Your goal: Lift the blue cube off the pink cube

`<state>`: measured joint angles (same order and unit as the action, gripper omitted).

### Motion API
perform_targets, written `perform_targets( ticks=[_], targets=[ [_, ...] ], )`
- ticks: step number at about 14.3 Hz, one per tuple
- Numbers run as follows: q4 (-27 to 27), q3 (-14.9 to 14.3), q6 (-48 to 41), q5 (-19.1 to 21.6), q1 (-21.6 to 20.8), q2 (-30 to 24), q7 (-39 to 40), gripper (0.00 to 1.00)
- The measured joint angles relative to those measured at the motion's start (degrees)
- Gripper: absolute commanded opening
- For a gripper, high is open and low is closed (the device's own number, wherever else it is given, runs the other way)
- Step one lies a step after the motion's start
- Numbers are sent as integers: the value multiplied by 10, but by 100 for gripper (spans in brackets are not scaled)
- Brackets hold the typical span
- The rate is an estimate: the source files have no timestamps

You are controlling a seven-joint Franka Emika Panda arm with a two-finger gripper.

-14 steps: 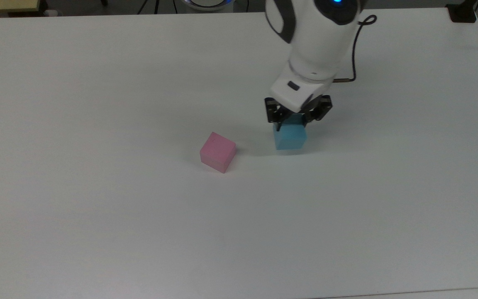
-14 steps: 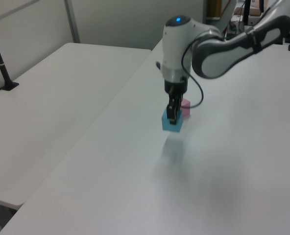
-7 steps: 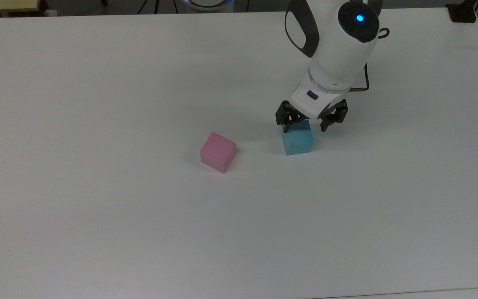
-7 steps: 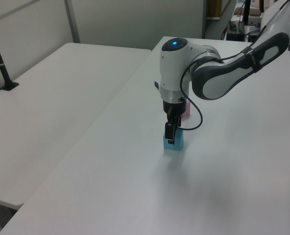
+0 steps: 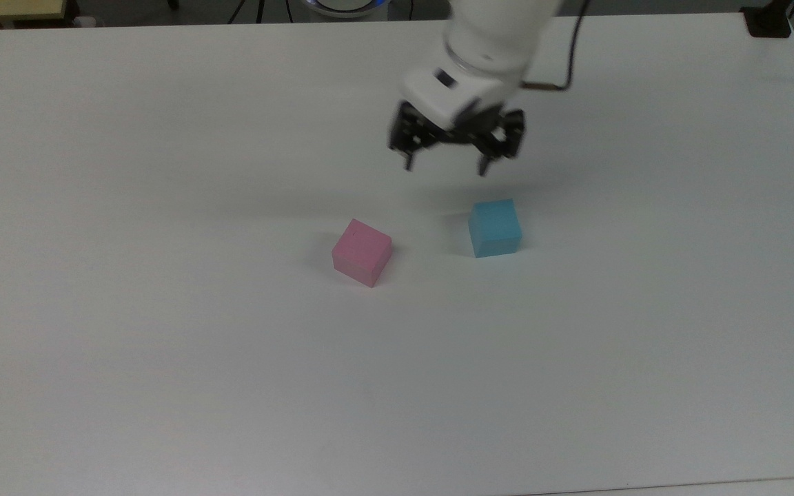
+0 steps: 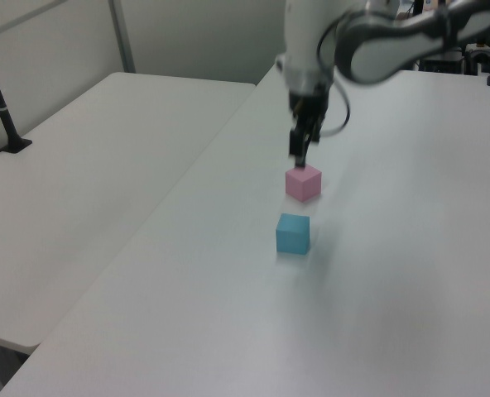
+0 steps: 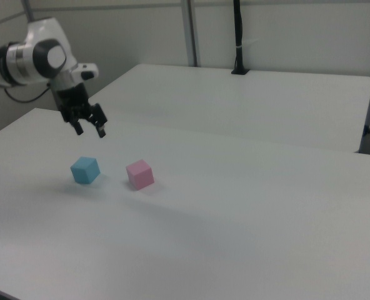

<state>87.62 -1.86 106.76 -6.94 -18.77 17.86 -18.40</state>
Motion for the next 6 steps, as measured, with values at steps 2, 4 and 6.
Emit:
perform_targets(
  ticks=[2,4,6],
  targets=[
    [1,1,-61,1,57,-48,49,100],
    [3,8,-92,7,102,-73,94,100],
    [6,35,-108,33,162,-93,129,100]
  ],
)
